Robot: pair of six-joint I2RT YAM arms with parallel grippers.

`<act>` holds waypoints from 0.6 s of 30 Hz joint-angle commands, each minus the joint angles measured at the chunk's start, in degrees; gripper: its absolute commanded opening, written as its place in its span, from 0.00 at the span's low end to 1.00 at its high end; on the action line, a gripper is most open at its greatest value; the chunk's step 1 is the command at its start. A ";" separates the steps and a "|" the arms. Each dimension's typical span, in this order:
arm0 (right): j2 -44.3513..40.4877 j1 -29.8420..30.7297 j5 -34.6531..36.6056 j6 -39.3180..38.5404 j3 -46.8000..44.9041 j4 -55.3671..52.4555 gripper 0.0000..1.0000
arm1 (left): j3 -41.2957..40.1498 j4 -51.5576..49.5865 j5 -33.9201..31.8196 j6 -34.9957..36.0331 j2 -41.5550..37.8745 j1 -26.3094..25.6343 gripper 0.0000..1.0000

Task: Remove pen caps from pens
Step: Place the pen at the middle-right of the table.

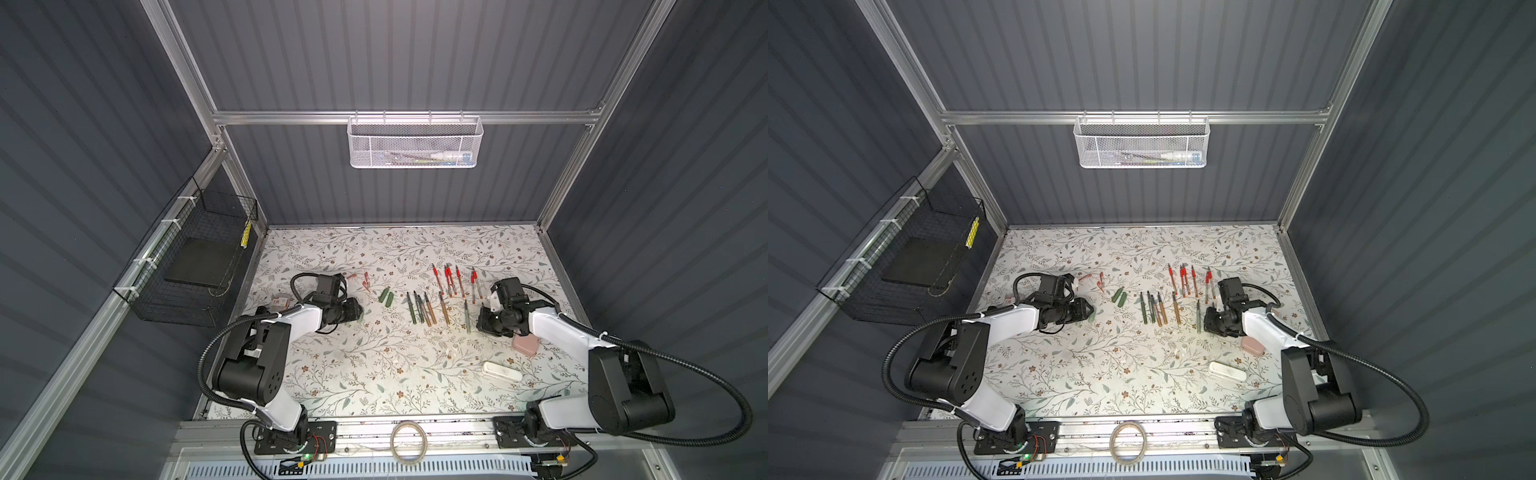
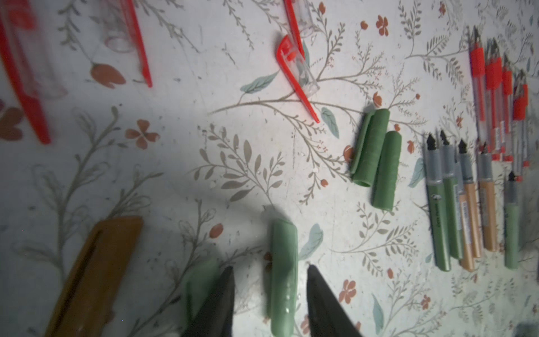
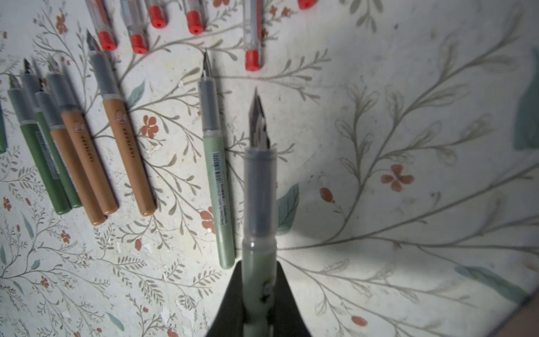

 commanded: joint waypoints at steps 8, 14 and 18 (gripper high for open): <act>8.17 -0.13 1.57 -0.13 4.71 1.44 0.05 | 5.32 -2.98 -1.09 7.88 -7.68 1.39 0.75; 10.42 -0.13 2.11 -1.13 7.05 0.69 0.14 | 7.41 -4.59 -3.79 13.88 -10.89 5.78 0.88; 11.41 -0.13 2.46 -1.51 8.31 -1.57 0.23 | 6.00 -2.61 -2.05 14.50 -12.89 8.44 0.95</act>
